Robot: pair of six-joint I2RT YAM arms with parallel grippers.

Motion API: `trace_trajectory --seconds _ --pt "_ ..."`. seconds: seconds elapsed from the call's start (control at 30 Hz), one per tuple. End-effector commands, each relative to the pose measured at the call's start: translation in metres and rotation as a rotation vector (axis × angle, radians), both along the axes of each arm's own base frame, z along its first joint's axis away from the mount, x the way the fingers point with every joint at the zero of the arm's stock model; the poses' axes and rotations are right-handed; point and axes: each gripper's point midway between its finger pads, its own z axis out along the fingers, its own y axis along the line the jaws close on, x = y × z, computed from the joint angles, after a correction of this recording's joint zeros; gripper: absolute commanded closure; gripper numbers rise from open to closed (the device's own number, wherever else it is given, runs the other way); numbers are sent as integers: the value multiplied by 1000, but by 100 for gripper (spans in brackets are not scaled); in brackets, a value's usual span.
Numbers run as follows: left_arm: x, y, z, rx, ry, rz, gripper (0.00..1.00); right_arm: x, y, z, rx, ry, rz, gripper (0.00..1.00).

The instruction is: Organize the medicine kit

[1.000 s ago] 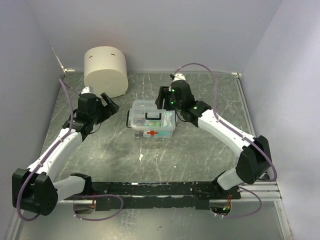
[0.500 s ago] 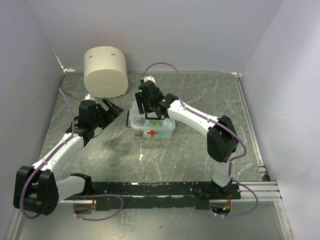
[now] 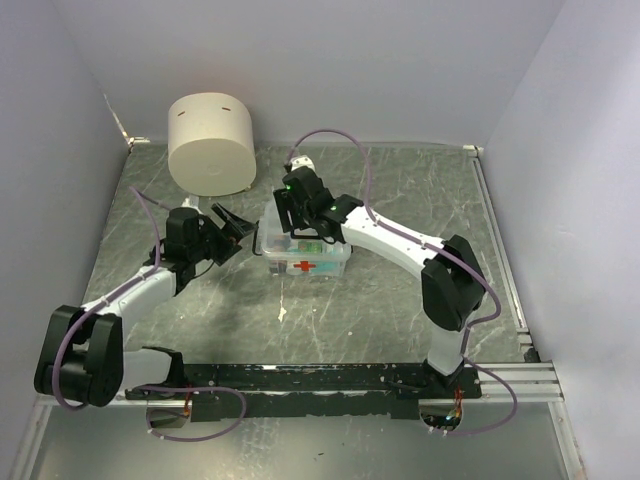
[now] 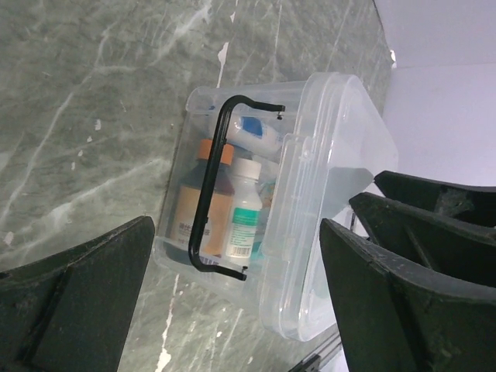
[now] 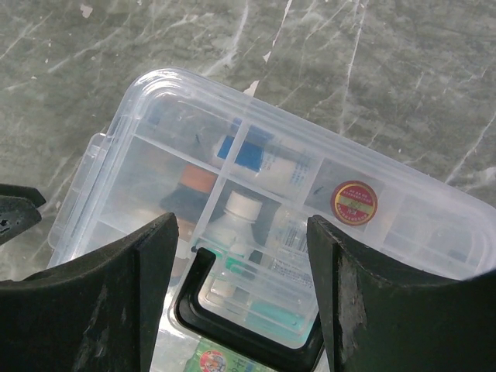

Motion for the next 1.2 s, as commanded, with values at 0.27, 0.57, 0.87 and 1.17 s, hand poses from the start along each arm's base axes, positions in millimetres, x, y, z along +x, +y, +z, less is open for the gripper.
trace_trajectory --seconds 0.27,0.57,0.87,1.17 --pt "15 -21 11 -236 7 8 0 -34 -25 -64 -128 173 7 34" --pt "11 -26 1 -423 74 68 0 -35 -23 -63 -104 174 3 35" --pt "5 -36 27 -595 73 37 2 -35 -19 -62 -87 176 3 35" --pt "0 -24 11 -347 85 36 9 -38 -14 -56 -45 179 19 35"
